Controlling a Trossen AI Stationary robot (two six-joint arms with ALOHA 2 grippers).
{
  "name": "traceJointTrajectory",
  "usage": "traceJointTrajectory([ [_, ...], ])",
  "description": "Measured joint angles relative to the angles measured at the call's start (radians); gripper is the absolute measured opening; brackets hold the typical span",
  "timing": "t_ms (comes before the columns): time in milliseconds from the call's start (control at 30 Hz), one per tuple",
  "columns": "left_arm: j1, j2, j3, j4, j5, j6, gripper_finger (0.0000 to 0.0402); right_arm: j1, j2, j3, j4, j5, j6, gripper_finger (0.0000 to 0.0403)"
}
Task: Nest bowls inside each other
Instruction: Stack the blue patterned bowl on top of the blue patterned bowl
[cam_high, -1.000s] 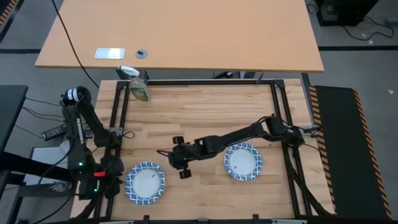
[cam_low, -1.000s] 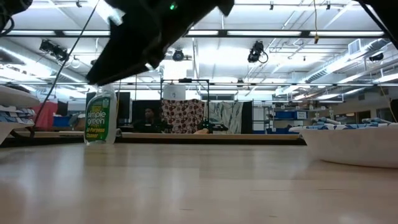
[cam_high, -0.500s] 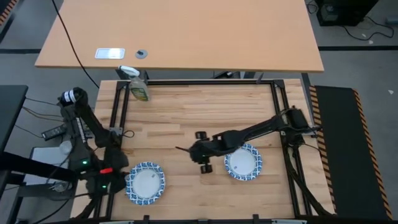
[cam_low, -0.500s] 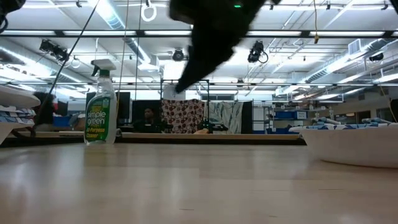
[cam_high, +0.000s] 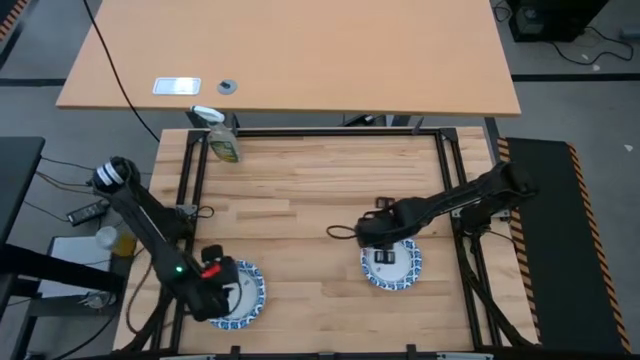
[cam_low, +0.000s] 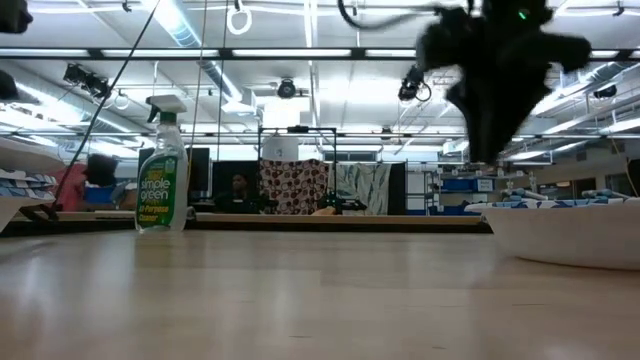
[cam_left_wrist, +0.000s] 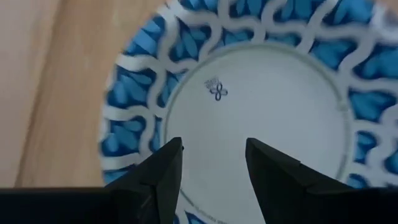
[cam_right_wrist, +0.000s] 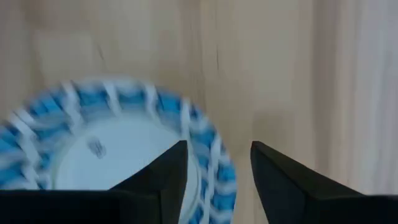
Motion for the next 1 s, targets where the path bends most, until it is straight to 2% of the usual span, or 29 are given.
traceJointTrajectory([
  [200,0.009,0.108,0.000,0.037,0.008,0.070,0.0181,-0.036,-0.059,-0.127,-0.040,-0.050,0.099,0.0229],
  [433,0.008,0.199,0.000,0.038,0.024,0.074,0.0181,-0.035,-0.117,-0.143,-0.047,-0.062,0.138,0.0278],
  [533,0.008,0.194,0.000,0.033,0.059,0.100,0.0181,-0.029,-0.131,-0.143,-0.047,-0.063,0.149,0.0288],
  [733,0.007,0.110,0.019,0.034,0.062,0.102,0.0181,-0.031,-0.131,-0.143,-0.085,-0.079,0.150,0.0297],
  [833,0.007,0.110,0.017,0.055,0.063,0.106,0.0181,-0.032,-0.131,-0.143,-0.082,-0.088,0.150,0.0297],
  [1000,0.008,0.136,-0.087,0.276,0.084,0.163,0.0181,-0.032,-0.131,-0.143,-0.083,-0.094,0.148,0.0297],
])
